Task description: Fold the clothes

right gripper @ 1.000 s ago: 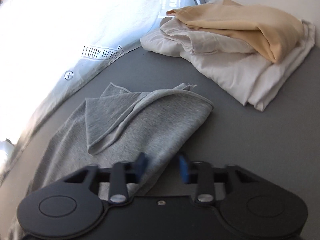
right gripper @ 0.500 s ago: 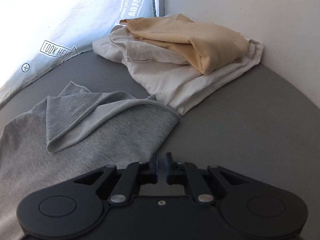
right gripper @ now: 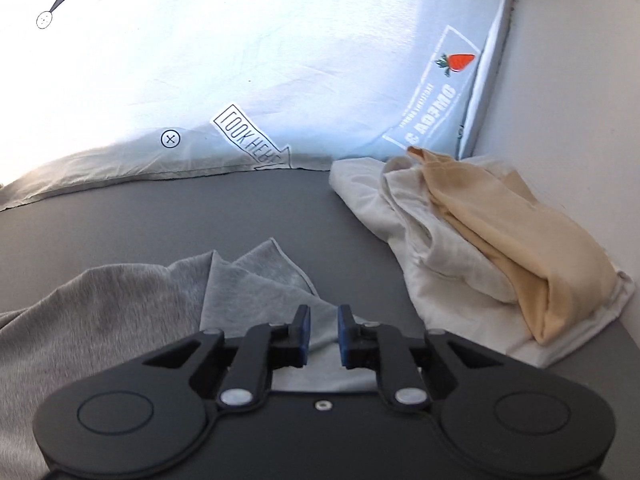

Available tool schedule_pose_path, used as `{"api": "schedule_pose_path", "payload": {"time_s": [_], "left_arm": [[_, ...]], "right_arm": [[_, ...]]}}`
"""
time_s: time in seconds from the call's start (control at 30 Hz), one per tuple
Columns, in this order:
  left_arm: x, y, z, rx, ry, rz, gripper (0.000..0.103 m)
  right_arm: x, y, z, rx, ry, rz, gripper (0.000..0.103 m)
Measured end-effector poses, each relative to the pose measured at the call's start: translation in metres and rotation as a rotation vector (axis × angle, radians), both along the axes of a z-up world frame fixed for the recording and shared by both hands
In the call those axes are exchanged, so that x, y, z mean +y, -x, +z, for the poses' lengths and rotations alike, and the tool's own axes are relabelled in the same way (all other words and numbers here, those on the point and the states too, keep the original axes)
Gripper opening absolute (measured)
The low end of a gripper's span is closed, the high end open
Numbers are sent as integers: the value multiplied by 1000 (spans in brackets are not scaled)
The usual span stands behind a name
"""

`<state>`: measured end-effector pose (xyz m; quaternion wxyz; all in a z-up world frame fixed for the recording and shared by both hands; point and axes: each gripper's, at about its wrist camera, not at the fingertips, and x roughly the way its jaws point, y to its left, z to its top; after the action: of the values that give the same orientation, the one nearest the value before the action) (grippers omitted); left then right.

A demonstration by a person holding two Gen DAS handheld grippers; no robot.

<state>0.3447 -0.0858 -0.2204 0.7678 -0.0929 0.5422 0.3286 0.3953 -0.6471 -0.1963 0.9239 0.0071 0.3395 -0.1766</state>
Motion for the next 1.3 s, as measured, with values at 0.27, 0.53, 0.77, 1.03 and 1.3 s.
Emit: {"api": "schedule_pose_path", "payload": {"time_s": [0.27,0.53,0.77,1.03,1.3], "left_arm": [[4,-2,1,9,34,23,103],[4,-5,2,26,42,27,103],[4,-6,4,39,39,9,103],[4,-5,5,39,18,6,103],[-1,-5,5,41,-14,18,103]], "right_arm": [[-39,-84,-22,107,-142,159,43],[-53,-105,-34,193,-151,275,2],[-87,-122,-15,81,-49,142,2],[-75,-115,-26,102,-2,17,39],[19,-26,-3,6,-4,148,39]]}}
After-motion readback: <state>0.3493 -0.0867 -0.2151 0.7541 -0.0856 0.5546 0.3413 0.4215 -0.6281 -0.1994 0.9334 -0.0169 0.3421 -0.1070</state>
